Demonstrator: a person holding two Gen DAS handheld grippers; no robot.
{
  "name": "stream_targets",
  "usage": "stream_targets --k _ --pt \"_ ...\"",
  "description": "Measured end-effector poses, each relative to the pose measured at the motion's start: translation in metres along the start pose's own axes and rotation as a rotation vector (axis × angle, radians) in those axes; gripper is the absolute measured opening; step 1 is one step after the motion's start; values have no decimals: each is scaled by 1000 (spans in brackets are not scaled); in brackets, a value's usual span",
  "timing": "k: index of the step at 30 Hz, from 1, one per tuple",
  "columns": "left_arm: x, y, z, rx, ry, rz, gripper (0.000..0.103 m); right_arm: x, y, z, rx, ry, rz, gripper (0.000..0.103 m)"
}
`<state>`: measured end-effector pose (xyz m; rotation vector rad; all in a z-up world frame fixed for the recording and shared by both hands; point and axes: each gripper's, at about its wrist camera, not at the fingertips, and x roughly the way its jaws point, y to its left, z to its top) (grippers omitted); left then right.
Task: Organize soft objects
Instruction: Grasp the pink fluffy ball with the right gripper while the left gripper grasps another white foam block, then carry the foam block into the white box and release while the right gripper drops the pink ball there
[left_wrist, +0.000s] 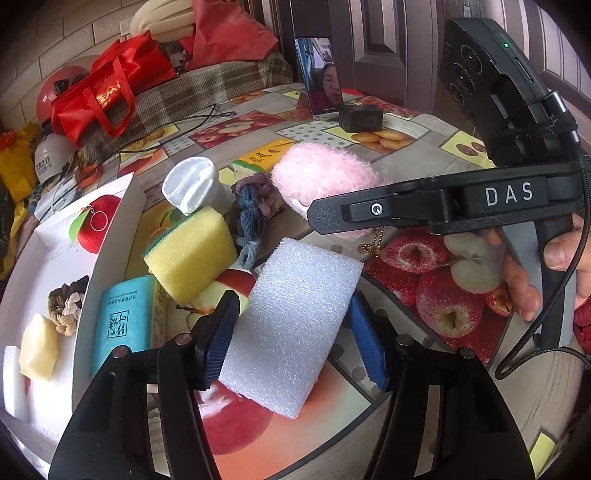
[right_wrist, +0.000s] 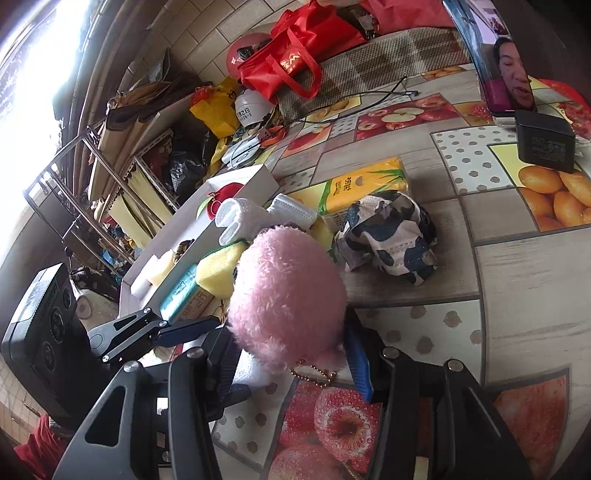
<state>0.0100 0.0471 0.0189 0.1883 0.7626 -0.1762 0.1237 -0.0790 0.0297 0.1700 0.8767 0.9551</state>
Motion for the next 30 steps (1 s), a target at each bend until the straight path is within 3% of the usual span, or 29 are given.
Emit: stream_targets --k 3,11,18,24,30 --pt "-13 4 -2 -23 -64 43 61 -6 10 -1 -47 -46 -9 51" --pt "-59 34 -15 -219 -295 216 61 -30 44 -5 -229 -249 -116 51" --pt "-69 38 -19 -254 -350 275 61 -35 72 -17 -391 -352 -216 51" --pt "-75 46 -26 -305 -372 285 61 -31 84 -22 -470 -368 -245 51" --pt "-84 54 -35 -322 -382 341 61 -28 89 -23 -485 -364 -249 51"
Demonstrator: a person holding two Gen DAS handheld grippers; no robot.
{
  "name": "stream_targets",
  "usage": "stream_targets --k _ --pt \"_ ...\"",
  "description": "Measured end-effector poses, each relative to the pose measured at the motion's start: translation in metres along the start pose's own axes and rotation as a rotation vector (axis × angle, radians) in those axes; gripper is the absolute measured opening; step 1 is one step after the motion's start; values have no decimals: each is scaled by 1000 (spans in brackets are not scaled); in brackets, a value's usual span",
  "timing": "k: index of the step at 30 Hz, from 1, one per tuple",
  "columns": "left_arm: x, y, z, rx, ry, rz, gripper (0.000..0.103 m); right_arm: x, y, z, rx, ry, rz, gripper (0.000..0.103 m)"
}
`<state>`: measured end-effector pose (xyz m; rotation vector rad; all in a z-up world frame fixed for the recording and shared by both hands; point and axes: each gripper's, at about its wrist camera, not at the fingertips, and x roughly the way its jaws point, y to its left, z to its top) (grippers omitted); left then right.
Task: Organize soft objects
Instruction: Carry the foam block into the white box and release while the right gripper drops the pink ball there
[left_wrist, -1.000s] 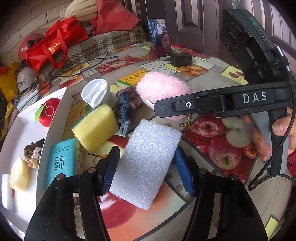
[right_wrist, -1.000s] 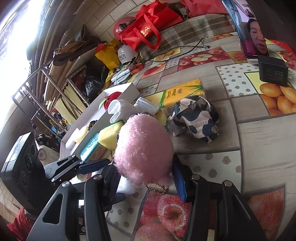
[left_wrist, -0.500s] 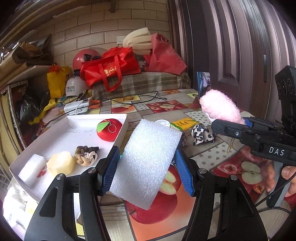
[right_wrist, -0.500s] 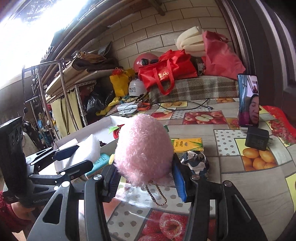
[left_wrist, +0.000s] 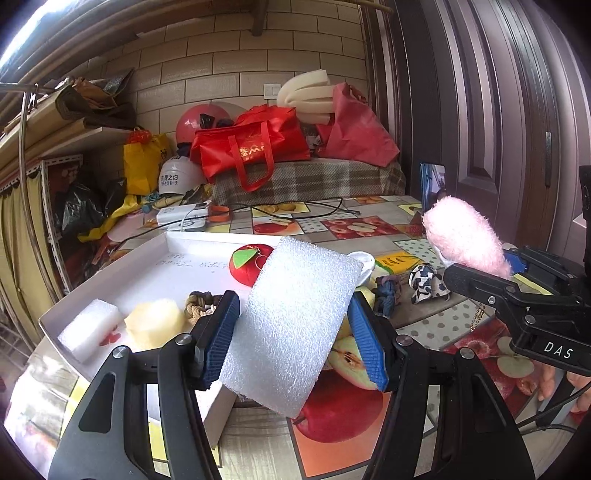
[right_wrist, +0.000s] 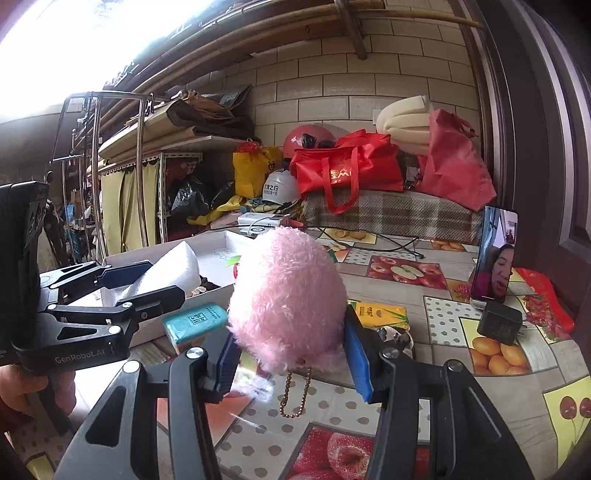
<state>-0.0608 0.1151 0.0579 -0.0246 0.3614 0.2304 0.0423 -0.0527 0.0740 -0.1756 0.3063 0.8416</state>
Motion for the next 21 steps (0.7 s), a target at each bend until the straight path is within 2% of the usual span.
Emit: stream_targets --k 5,13,21 --pt "-4 30 -3 -28 -8 85 61 6 10 1 -14 8 20 51" --pt "4 111 -4 -112 -2 280 61 25 42 6 -53 25 94 51" --pt "29 149 -1 -193 16 343 61 61 83 16 -82 56 147 50"
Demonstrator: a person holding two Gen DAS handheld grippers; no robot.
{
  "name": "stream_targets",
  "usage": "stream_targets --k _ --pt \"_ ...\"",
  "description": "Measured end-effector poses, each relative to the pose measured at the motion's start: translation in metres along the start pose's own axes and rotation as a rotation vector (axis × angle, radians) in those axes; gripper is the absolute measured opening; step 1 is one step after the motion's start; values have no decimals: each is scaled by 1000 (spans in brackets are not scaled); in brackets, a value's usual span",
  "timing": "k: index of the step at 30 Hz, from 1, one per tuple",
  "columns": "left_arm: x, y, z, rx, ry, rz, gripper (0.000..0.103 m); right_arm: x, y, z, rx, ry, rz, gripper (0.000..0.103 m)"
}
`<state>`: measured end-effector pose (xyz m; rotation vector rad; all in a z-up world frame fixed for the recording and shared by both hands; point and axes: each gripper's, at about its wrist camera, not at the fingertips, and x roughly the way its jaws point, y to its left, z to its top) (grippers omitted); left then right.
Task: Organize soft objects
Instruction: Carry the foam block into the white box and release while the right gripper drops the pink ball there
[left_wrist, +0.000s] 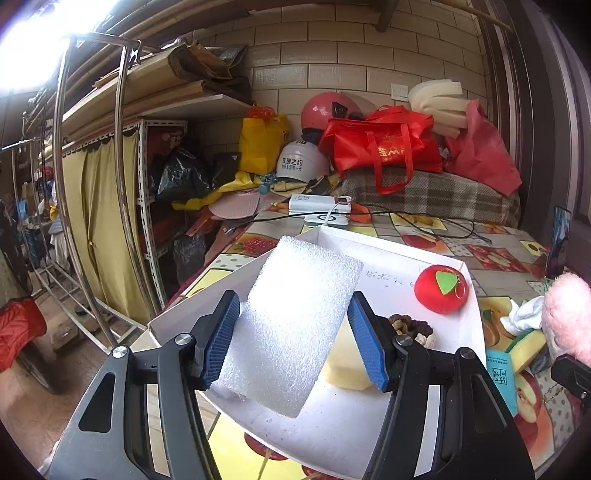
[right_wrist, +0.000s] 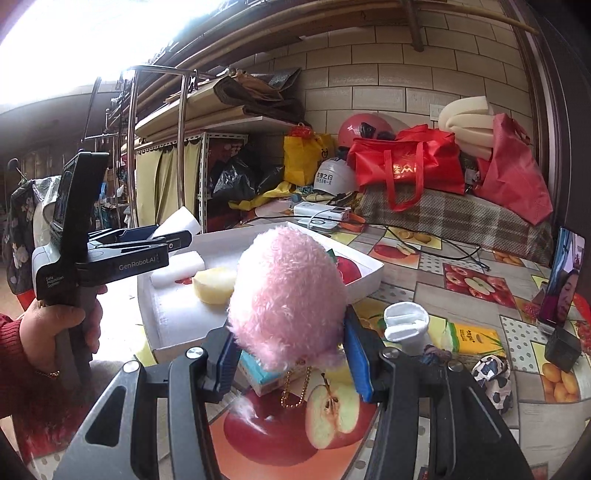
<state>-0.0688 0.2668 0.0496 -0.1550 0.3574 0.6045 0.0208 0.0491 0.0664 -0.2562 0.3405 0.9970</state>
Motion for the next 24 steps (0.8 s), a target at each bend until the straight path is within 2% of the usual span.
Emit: stream_targets --k 9,18,19,21,24 --pt "33 20 8 -109 106 12 62 49 28 20 -11 33 4 50" --pt "38 11 8 -64 128 47 62 90 31 35 15 78 -44 54" --pt "38 12 8 -67 126 49 62 90 30 35 15 82 -45 57" --pt "37 14 8 -70 123 55 62 86 30 35 18 66 -47 85" --pt "36 12 8 -63 117 83 69 81 31 36 13 40 -54 88"
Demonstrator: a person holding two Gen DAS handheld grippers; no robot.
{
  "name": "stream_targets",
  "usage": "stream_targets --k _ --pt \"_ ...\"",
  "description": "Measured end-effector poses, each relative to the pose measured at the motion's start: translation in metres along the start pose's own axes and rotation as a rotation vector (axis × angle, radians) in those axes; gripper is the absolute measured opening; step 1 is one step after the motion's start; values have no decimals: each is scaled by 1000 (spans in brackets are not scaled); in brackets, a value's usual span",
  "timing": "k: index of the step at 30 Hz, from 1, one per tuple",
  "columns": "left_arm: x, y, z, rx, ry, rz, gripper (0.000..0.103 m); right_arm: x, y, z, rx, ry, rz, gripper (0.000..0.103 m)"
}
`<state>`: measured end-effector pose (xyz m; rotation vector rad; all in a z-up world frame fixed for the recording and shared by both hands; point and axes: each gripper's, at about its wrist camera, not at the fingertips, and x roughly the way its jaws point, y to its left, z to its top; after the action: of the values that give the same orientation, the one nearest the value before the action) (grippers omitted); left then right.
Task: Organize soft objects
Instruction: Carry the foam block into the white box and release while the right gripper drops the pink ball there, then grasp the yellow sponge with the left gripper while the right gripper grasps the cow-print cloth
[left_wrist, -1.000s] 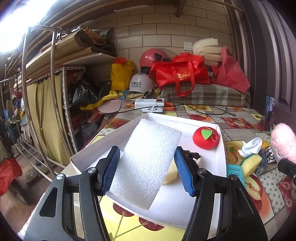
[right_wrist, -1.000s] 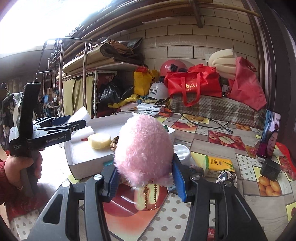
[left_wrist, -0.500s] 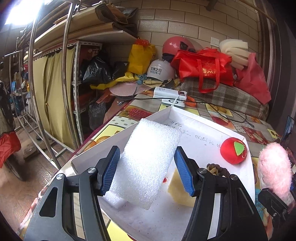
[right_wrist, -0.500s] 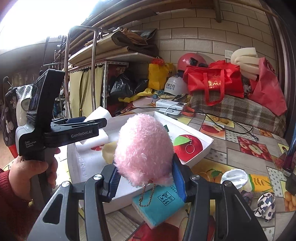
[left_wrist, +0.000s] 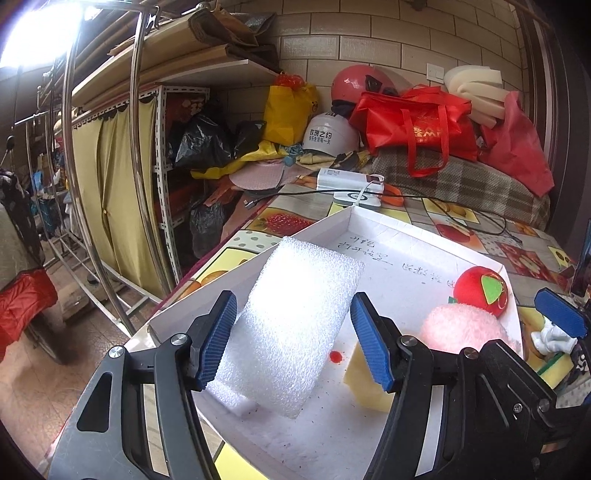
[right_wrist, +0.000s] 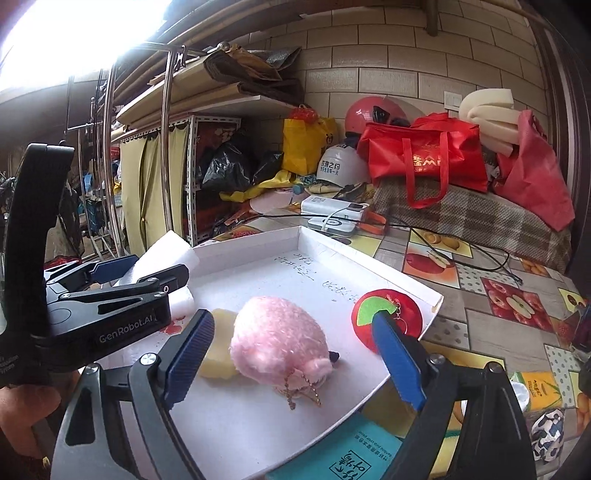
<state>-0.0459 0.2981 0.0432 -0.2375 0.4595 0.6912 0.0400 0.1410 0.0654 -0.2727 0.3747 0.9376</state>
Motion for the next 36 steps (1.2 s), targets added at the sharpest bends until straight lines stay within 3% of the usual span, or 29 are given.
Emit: stream_targets --k 2,4,17,24,31,36 --pt "-2 0 0 2 -9 19 90 1 0 2 -1 -7 -6 92" --pt "-5 0 -1 -1 -22 33 103 -2 -1 2 5 -23 -10 103" --pt "-17 10 -4 -55 -90 90 103 -15 -2 0 16 -77 -27 103" --pt "-34 4 -9 -44 -170 114 103 -32 -9 -8 38 -100 -24 103" --pt "-47 -16 -17 -3 -154 49 103 -54 -22 -19 37 -111 -62 103" --pt "-67 -50 -29 91 -156 -59 103 -71 -71 -32 130 -85 -142 103"
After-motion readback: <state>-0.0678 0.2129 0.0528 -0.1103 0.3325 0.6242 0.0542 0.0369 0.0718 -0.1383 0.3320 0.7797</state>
